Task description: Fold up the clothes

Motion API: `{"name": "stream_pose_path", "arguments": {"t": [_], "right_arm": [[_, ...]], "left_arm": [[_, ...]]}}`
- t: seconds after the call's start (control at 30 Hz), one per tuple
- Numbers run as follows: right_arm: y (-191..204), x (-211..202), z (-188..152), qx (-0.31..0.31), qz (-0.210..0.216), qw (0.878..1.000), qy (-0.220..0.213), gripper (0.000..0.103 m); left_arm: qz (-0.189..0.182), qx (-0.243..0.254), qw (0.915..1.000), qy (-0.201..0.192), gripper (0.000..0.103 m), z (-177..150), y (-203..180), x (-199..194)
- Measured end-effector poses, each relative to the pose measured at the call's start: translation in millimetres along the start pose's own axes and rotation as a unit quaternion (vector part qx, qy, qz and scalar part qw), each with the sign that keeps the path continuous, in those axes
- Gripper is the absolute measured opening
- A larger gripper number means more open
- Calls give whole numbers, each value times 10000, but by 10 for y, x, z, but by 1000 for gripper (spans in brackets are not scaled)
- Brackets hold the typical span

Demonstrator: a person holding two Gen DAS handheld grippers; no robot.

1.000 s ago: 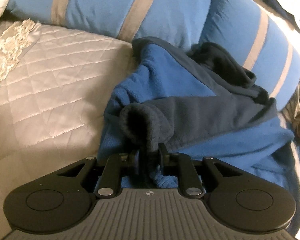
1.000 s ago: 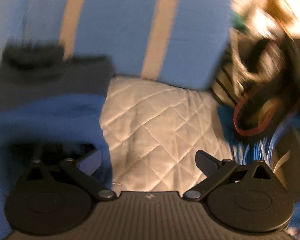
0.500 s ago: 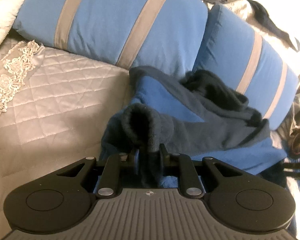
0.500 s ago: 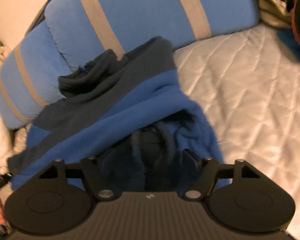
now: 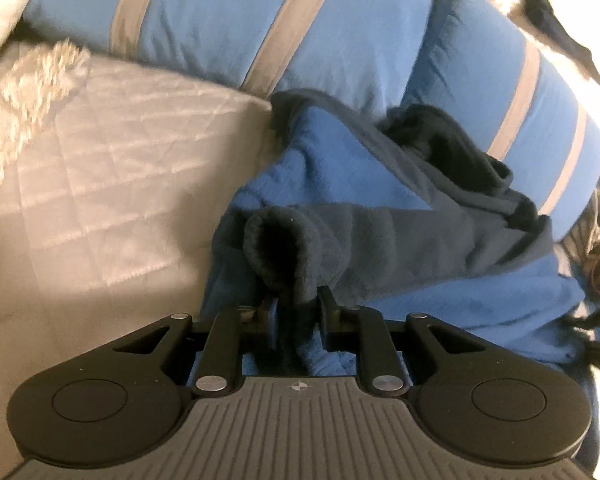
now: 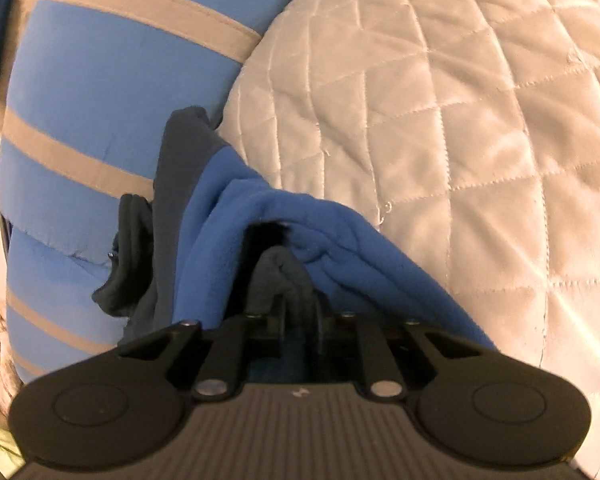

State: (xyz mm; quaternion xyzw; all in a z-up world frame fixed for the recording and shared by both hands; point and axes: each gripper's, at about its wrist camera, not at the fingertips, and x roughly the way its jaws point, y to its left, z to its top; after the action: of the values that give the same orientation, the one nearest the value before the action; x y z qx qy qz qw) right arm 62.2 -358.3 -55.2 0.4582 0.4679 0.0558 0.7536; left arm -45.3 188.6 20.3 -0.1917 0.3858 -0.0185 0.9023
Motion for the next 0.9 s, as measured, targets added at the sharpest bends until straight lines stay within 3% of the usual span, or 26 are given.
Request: {"name": "stream_pose_path", "arguments": {"t": [0.03, 0.13, 0.23, 0.3, 0.37, 0.4, 0.5, 0.67, 0.8, 0.87, 0.9], "right_arm": [[-13, 8, 0, 35, 35, 10000, 8, 31], [-104, 27, 39, 222, 280, 9993, 69, 40], [-148, 57, 88, 323, 550, 9979, 117, 50], [-125, 84, 94, 257, 572, 9979, 151, 50], [-78, 98, 77, 84, 399, 9991, 124, 42], [-54, 104, 68, 1, 312, 9995, 109, 15], [-17, 66, 62, 12, 101, 9999, -18, 12], [-21, -17, 70, 167, -58, 9997, -181, 11], [19, -41, 45, -175, -145, 9996, -182, 13], [25, -51, 61, -309, -191, 9993, -128, 35], [9, -84, 72, -239, -164, 9995, -149, 38]], "left_arm": [[-121, -356, 9993, 39, 24, -26, 102, 43], [-706, -1433, 9871, 37, 24, -85, 426, 107], [-845, -1570, 9840, 73, 25, -75, 482, 103], [-788, -1451, 9863, 39, 25, -81, 449, 97], [-737, -1411, 9873, 23, 25, -78, 420, 93], [-730, -1434, 9870, 22, 25, -73, 416, 90], [-703, -1541, 9855, -42, 22, -86, 428, 75], [-553, -1506, 9869, -163, 20, -96, 388, 90], [-473, -1265, 9908, -101, 23, -70, 357, 109], [-432, -1129, 9927, -29, 24, -42, 331, 115], [-419, -1097, 9931, 18, 25, -25, 320, 116]]}}
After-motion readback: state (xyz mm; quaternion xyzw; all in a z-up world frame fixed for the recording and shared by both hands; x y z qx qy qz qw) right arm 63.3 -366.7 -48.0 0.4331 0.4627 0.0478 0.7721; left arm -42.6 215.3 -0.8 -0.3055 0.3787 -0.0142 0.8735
